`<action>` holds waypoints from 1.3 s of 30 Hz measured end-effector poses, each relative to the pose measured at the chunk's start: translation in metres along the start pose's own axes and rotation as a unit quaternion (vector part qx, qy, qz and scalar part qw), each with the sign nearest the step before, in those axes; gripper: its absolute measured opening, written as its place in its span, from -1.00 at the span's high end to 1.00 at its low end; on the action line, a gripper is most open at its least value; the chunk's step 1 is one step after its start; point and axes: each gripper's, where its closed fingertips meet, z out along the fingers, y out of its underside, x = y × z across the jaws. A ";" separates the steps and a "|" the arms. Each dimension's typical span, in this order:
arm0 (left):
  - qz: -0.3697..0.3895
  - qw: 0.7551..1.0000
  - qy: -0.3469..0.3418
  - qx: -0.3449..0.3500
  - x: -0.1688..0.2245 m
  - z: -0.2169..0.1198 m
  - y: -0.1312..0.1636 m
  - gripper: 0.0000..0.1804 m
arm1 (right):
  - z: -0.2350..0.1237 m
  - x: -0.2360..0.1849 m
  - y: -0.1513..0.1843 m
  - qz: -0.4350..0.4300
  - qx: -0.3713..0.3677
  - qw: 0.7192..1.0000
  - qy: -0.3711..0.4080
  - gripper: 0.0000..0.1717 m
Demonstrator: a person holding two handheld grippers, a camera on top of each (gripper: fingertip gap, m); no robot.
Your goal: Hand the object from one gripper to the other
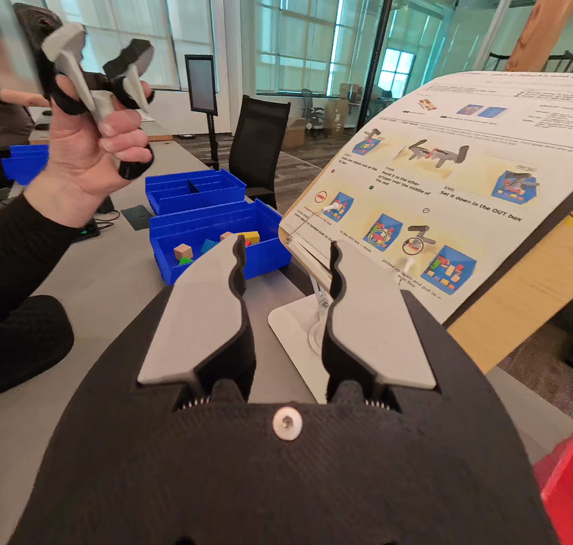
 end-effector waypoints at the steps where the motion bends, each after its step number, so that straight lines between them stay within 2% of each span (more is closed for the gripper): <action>1: 0.007 1.000 -0.005 -0.003 -0.004 0.001 0.004 0.32 | 0.001 0.001 -0.001 0.000 0.001 1.000 -0.001 0.41; 5: 0.014 0.999 -0.026 0.021 -0.017 -0.005 0.002 0.22 | 0.006 -0.004 -0.012 -0.003 0.013 0.999 -0.029 0.41; 8: 0.027 0.998 -0.062 0.002 -0.033 -0.016 0.007 0.15 | 0.012 0.000 -0.008 -0.037 -0.008 0.999 -0.013 0.41; 10: 0.033 0.993 -0.103 -0.036 -0.049 -0.025 0.015 0.14 | 0.016 0.006 -0.003 -0.038 -0.020 0.999 -0.006 0.39; 12: 0.042 0.983 -0.153 -0.088 -0.068 -0.036 0.029 -0.02 | 0.019 0.006 -0.002 -0.023 -0.016 0.999 -0.022 0.38; 14: 0.045 0.970 -0.186 -0.148 -0.083 -0.047 0.046 -0.07 | 0.023 0.009 0.004 -0.027 -0.028 0.999 -0.018 0.38; 16: 0.090 0.937 -0.241 -0.236 -0.102 -0.063 0.068 -0.10 | 0.026 0.016 0.015 -0.039 -0.053 0.998 -0.002 0.37; 18: 0.102 0.903 -0.261 -0.326 -0.112 -0.078 0.095 -0.12 | 0.028 0.022 0.025 -0.048 -0.075 0.996 0.011 0.37; 20: 0.081 0.877 -0.272 -0.387 -0.119 -0.091 0.118 -0.05 | 0.029 0.027 0.034 -0.049 -0.096 0.994 0.019 0.38; 22: 0.056 0.837 -0.299 -0.455 -0.133 -0.113 0.145 0.01 | 0.030 0.028 0.038 -0.047 -0.106 0.993 0.019 0.38; 24: 0.033 0.809 -0.319 -0.493 -0.146 -0.129 0.168 0.09 | 0.032 0.029 0.043 -0.042 -0.113 0.993 0.018 0.39; 25: 0.017 0.802 -0.316 -0.507 -0.150 -0.133 0.181 0.14 | 0.033 0.029 0.045 -0.039 -0.116 0.992 0.017 0.39; 27: 0.035 0.785 -0.307 -0.537 -0.163 -0.143 0.205 0.20 | 0.035 0.030 0.050 -0.034 -0.122 0.992 0.014 0.39; 29: 0.040 0.746 -0.290 -0.598 -0.170 -0.162 0.233 0.17 | 0.036 0.031 0.054 -0.027 -0.126 0.992 0.010 0.39; 32: 0.100 0.710 -0.236 -0.655 -0.176 -0.179 0.258 0.18 | 0.038 0.032 0.059 -0.017 -0.129 0.992 0.004 0.39; 36: 0.110 0.698 -0.186 -0.683 -0.185 -0.189 0.280 0.17 | 0.038 0.035 0.064 -0.007 -0.134 0.991 0.001 0.39; 39: 0.122 0.661 -0.165 -0.722 -0.197 -0.201 0.287 0.17 | 0.039 0.037 0.067 0.000 -0.134 0.991 -0.002 0.39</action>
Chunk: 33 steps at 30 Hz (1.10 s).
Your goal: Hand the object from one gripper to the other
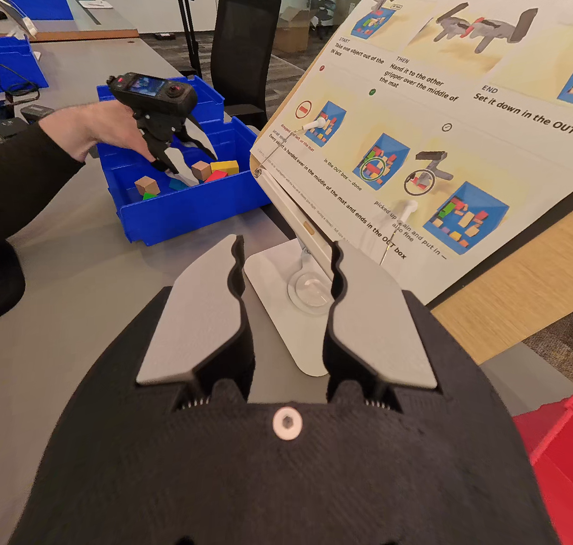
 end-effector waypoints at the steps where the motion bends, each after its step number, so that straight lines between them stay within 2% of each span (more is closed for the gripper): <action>1: 0.008 1.000 0.009 -0.006 -0.001 0.004 0.001 0.17 | 0.001 0.000 0.001 0.002 0.000 1.000 -0.001 0.39; 4: 0.010 0.998 0.053 -0.018 -0.001 0.018 0.001 0.18 | 0.005 0.000 0.005 0.005 -0.007 1.000 -0.005 0.39; 6: 0.014 0.998 0.060 -0.029 -0.005 0.022 0.002 0.18 | 0.006 0.000 0.007 0.005 -0.011 1.000 -0.006 0.39; 12: -0.007 0.990 0.096 -0.101 -0.004 0.033 0.019 0.02 | 0.010 -0.003 0.009 0.001 -0.016 1.000 -0.010 0.39; 18: -0.010 0.978 0.139 -0.158 0.000 0.044 0.030 0.20 | 0.012 -0.003 0.013 0.003 -0.023 1.000 -0.012 0.39; 21: -0.001 0.981 0.117 -0.154 -0.004 0.042 0.029 0.19 | 0.012 -0.003 0.014 0.004 -0.022 1.000 -0.014 0.39; 25: -0.016 0.996 0.061 -0.062 -0.017 0.010 0.007 0.19 | 0.010 -0.009 0.008 -0.006 -0.008 0.999 -0.030 0.37; 28: -0.015 0.995 0.041 0.092 -0.011 -0.047 -0.037 0.19 | 0.007 -0.025 -0.007 -0.019 0.029 0.997 -0.065 0.31; 30: 0.014 0.974 0.061 0.218 0.014 -0.094 -0.079 0.20 | 0.005 -0.042 -0.019 -0.041 0.059 0.993 -0.089 0.25; 33: 0.070 0.923 0.096 0.366 0.067 -0.156 -0.135 0.20 | 0.005 -0.069 -0.035 -0.084 0.096 0.985 -0.114 0.08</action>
